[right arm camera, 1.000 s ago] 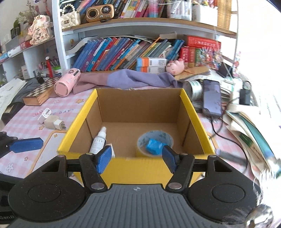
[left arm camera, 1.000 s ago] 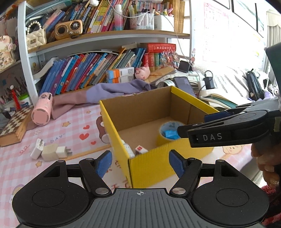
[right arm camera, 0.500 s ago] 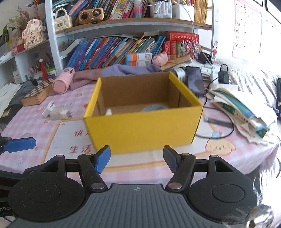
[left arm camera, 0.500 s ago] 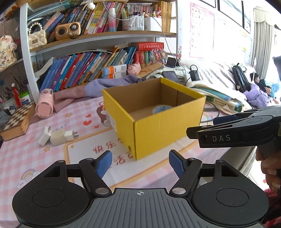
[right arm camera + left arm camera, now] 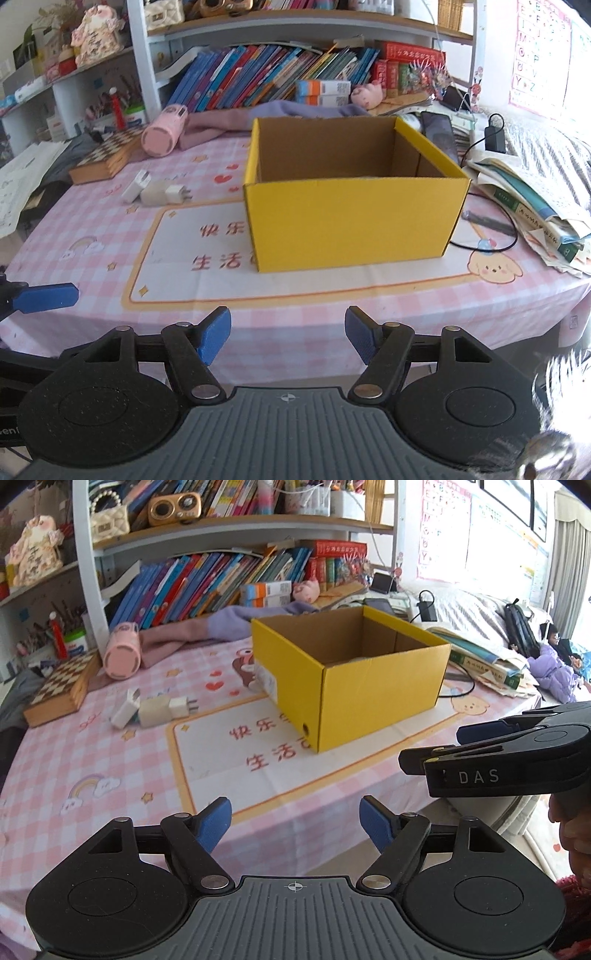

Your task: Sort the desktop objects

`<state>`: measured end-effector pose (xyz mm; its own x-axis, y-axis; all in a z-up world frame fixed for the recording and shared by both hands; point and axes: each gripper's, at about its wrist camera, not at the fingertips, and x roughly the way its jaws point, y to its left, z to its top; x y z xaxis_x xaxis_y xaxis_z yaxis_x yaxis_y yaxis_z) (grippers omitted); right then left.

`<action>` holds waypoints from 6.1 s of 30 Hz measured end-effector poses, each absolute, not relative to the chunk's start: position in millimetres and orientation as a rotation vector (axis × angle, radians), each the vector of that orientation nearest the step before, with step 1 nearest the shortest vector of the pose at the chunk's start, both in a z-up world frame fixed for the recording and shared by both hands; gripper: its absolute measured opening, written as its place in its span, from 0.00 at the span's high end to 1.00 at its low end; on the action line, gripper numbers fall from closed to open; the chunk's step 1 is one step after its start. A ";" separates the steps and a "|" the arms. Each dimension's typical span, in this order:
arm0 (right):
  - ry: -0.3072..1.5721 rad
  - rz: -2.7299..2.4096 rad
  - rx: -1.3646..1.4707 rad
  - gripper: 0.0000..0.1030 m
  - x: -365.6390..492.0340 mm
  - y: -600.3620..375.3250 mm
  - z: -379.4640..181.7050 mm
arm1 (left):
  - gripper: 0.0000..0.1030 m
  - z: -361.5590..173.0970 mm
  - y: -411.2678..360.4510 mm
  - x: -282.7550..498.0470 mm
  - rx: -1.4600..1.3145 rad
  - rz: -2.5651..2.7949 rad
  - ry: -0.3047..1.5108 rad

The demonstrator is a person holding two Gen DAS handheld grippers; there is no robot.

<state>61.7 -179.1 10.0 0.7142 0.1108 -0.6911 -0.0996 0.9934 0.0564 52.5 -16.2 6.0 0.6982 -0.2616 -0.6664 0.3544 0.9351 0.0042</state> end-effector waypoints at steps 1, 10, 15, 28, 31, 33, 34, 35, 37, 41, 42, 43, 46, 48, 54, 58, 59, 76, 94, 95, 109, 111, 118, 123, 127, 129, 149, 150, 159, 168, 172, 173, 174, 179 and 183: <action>0.770 0.120 0.013 0.35 60.8 -176.9 9.5 | 0.24 5.2 -14.4 51.7 0.134 -0.342 0.724; 0.795 0.155 -0.014 0.35 55.5 -160.6 6.6 | 0.20 0.1 0.2 47.0 0.114 -0.309 0.752; 0.807 0.183 -0.030 0.32 54.5 -151.0 4.5 | 0.19 -1.0 9.4 44.8 0.099 -0.282 0.760; 0.806 0.300 -0.069 0.31 65.0 -117.0 4.1 | 0.14 2.7 43.5 37.1 0.062 -0.133 0.749; 0.808 0.342 -0.081 0.31 69.7 -104.7 2.8 | 0.14 3.4 55.0 35.1 0.046 -0.082 0.748; 0.809 0.369 -0.088 0.31 72.8 -96.4 1.8 | 0.14 3.6 62.6 34.0 0.037 -0.050 0.749; 0.810 0.383 -0.092 0.31 74.7 -92.2 1.3 | 0.14 3.5 66.4 33.8 0.033 -0.034 0.750; 0.811 0.398 -0.096 0.31 76.7 -87.8 0.6 | 0.14 3.5 69.9 33.9 0.030 -0.019 0.750; 0.813 0.423 -0.102 0.31 81.3 -80.1 -0.6 | 0.14 3.4 76.9 34.5 0.023 0.011 0.751; 0.814 0.464 -0.112 0.31 93.1 -67.1 -2.2 | 0.14 3.6 89.6 40.4 0.007 0.066 0.748; 0.814 0.470 -0.114 0.31 96.8 -64.2 -2.5 | 0.14 3.5 92.4 43.1 0.003 0.076 0.748; 0.813 0.474 -0.116 0.31 100.7 -62.3 -2.9 | 0.14 3.6 95.0 46.5 0.001 0.083 0.748; 0.800 0.473 -0.116 0.31 115.5 -57.8 -2.1 | 0.14 3.9 99.0 59.7 0.000 0.092 0.744; 0.786 0.465 -0.111 0.32 128.8 -56.8 -0.1 | 0.14 4.2 99.9 72.2 0.006 0.087 0.742; 0.766 0.449 -0.110 0.33 171.9 -50.8 3.2 | 0.14 3.0 97.8 111.5 0.030 0.053 0.738; 0.769 0.443 -0.112 0.34 199.0 -47.1 2.2 | 0.14 -1.5 96.9 138.4 0.038 0.031 0.751; 0.772 0.441 -0.112 0.35 206.2 -46.5 1.6 | 0.14 -2.6 96.9 144.7 0.039 0.027 0.754; 0.778 0.394 -0.076 0.43 315.0 -23.4 -5.1 | 0.14 -12.9 112.1 232.4 0.019 0.062 0.759; 0.884 0.298 -0.013 0.43 369.3 -27.3 -31.9 | 0.15 -38.4 126.2 328.0 -0.052 0.029 0.789; 0.886 0.300 -0.013 0.43 370.7 -26.7 -33.0 | 0.15 -40.3 126.3 333.0 -0.064 0.024 0.794; 0.950 0.329 -0.002 0.44 385.3 -9.2 -50.4 | 0.24 -67.6 140.6 377.7 -0.203 0.044 0.852; 0.938 0.337 0.000 0.44 387.4 -6.8 -52.0 | 0.28 -72.2 142.8 379.0 -0.226 0.036 0.861; 0.923 0.370 0.006 0.83 385.5 -9.8 -48.4 | 0.35 -73.3 152.0 372.2 -0.298 0.020 0.870; 0.959 0.302 0.028 0.83 383.8 -28.6 -48.7 | 0.35 -69.7 162.6 354.9 -0.316 0.036 0.866; 0.962 0.301 0.045 0.79 381.3 -32.9 -47.9 | 0.35 -68.2 172.9 341.4 -0.326 0.079 0.870; 0.947 0.320 0.032 0.65 380.4 -28.7 -45.9 | 0.35 -69.2 177.0 335.5 -0.339 0.099 0.879; 0.936 0.410 -0.067 0.59 376.8 -3.1 -61.1 | 0.35 -53.9 169.6 291.0 -0.357 0.143 0.862; 0.930 0.410 -0.060 0.59 375.5 -5.0 -58.2 | 0.35 -51.7 168.8 289.3 -0.357 0.142 0.858; 0.888 0.428 0.004 0.59 352.5 -26.3 -26.5 | 0.35 -25.7 159.1 271.7 -0.366 0.120 0.809; 0.798 0.469 -0.022 0.59 327.0 -47.7 10.2 | 0.35 11.6 157.1 245.9 -0.391 0.085 0.734; 0.806 0.473 0.021 0.59 312.3 -55.0 14.7 | 0.35 23.4 156.1 232.0 -0.417 0.073 0.712; 0.807 0.474 0.035 0.59 308.2 -56.7 15.6 | 0.35 25.5 156.6 227.8 -0.429 0.075 0.708; 0.807 0.471 0.044 0.59 304.7 -57.8 16.4 | 0.35 27.6 157.5 223.0 -0.444 0.074 0.701; 0.786 0.491 0.044 0.59 290.0 -62.2 29.4 | 0.35 36.7 162.1 204.0 -0.483 0.062 0.685; 0.750 0.511 0.031 0.59 273.4 -62.2 38.1 | 0.35 40.2 164.3 190.6 -0.533 0.054 0.661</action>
<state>273.4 -62.2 38.1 0.6159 0.4546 -0.6434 -0.4327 0.8777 0.2059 190.6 164.3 40.2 0.7932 -0.1179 -0.5974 -0.2134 0.8650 -0.4541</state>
